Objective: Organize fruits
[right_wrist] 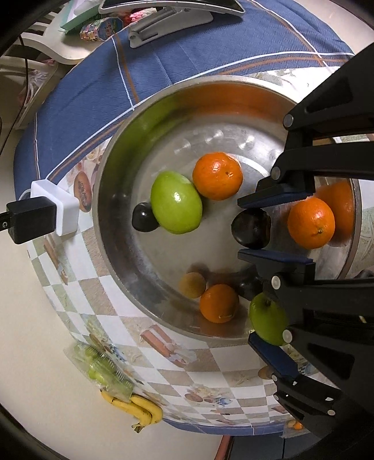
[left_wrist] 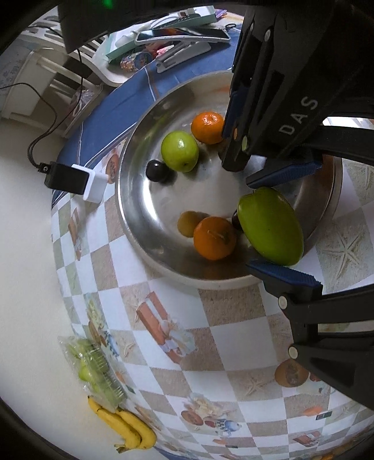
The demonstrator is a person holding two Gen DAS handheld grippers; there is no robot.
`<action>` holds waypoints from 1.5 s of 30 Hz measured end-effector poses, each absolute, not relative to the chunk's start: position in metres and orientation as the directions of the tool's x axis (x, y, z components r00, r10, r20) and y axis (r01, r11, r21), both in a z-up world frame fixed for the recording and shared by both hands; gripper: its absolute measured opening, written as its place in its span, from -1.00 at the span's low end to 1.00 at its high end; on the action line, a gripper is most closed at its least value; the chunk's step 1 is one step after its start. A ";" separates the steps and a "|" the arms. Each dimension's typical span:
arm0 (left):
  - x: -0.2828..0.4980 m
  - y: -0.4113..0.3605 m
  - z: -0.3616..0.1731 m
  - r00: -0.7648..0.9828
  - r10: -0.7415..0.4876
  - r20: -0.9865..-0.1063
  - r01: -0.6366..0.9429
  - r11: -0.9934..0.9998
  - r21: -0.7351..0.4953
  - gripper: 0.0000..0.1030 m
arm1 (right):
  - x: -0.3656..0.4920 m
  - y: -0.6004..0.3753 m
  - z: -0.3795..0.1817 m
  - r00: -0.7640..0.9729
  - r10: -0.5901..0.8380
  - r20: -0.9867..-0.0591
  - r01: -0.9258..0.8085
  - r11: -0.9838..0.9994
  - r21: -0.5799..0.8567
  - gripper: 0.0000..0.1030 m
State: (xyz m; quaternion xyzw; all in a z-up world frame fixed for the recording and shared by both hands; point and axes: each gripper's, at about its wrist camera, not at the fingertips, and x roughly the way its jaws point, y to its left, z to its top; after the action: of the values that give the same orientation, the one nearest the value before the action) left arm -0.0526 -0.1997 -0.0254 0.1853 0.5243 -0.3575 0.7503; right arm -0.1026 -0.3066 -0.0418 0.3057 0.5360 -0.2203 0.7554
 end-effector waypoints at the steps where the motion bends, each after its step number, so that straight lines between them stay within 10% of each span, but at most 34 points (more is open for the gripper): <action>1: -0.052 -0.200 -0.026 0.186 -0.344 -0.920 0.730 0.676 -0.105 0.08 | -0.102 -0.307 -0.042 0.326 -0.006 -0.945 0.663 0.715 0.224 -0.40; 21: -0.029 -0.152 -0.011 0.230 -0.301 -0.926 0.620 0.778 -0.099 0.22 | -0.109 -0.292 -0.018 0.383 -0.041 -0.923 0.640 0.732 0.233 -0.10; 35: 0.003 -0.073 -0.014 0.352 -0.048 -0.935 0.378 0.921 0.095 0.52 | -0.107 -0.250 -0.012 0.410 -0.055 -0.911 0.555 0.808 0.201 0.80; 45: -0.005 -0.049 -0.006 0.366 0.031 -0.930 0.351 0.921 0.169 0.52 | -0.113 -0.221 -0.004 0.424 -0.079 -0.902 0.515 0.840 0.169 0.90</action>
State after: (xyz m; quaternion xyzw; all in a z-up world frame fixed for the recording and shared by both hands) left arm -0.0053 -0.0494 -0.0056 0.1721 0.5541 -0.0989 0.8084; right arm -0.1130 -0.2210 -0.0037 0.2160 0.5048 -0.1820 0.8157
